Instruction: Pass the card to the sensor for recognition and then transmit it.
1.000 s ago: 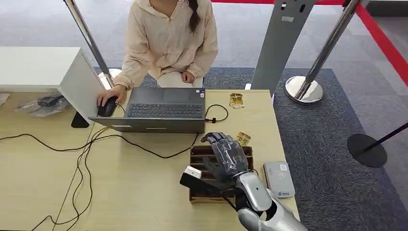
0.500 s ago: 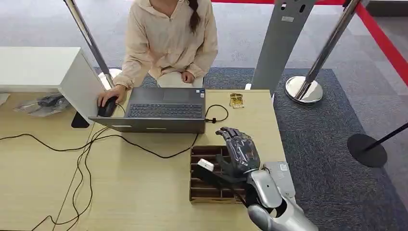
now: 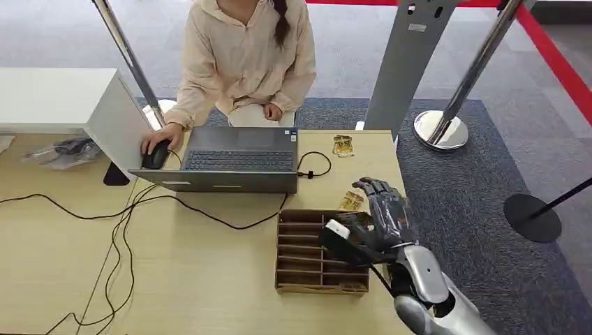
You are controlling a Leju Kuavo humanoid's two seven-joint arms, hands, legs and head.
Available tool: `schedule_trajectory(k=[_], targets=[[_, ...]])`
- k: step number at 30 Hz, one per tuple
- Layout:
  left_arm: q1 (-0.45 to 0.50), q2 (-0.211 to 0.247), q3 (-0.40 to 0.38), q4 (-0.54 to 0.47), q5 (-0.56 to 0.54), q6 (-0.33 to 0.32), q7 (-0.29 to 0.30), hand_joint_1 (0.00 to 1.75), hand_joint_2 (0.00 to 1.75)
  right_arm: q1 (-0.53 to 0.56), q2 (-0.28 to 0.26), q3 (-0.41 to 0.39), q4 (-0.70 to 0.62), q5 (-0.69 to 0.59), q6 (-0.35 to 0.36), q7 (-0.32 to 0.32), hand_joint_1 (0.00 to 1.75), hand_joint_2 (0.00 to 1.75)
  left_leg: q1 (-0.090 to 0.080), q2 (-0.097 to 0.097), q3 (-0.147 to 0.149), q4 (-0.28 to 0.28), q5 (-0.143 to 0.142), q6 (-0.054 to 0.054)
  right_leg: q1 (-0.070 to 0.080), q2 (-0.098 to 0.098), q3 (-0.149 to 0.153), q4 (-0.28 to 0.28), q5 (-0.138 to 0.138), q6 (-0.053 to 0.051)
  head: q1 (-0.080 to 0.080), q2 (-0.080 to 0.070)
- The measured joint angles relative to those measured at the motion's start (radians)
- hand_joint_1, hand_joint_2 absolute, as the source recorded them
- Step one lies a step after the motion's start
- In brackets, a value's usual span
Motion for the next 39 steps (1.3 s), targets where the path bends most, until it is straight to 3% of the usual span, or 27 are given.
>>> schedule_trajectory(k=[8,32,36,39], targets=[[0.000,0.000,0.017,0.000,-0.001,0.026,-0.019,0.00,0.00,0.034,-0.035,-0.040,-0.060,0.000,0.011,0.000,0.63,1.75,0.000,0.000,0.000,0.000,0.000,0.000,0.000,0.000,0.000,0.000,0.000,0.000,0.000,0.000],[0.000,0.000,0.034,0.000,-0.026,0.079,-0.057,0.00,0.00,0.031,-0.031,-0.035,-0.117,0.003,0.041,-0.011,0.66,1.75,0.000,0.000,0.000,0.000,0.000,0.000,0.000,0.000,0.000,0.000,0.000,0.000,0.000,0.000],[0.000,0.000,0.036,0.000,-0.031,0.080,-0.064,0.00,0.00,0.026,-0.026,-0.027,-0.117,0.003,0.052,-0.013,0.72,1.75,0.000,0.000,0.000,0.000,0.000,0.000,0.000,0.000,0.000,0.000,0.000,0.000,0.000,0.000],[0.000,0.000,0.036,0.000,-0.033,0.080,-0.067,0.00,0.00,0.023,-0.023,-0.018,-0.116,0.003,0.056,-0.016,0.93,1.75,0.000,0.000,0.000,0.000,0.000,0.000,0.000,0.000,0.000,0.000,0.000,0.000,0.000,0.000]])
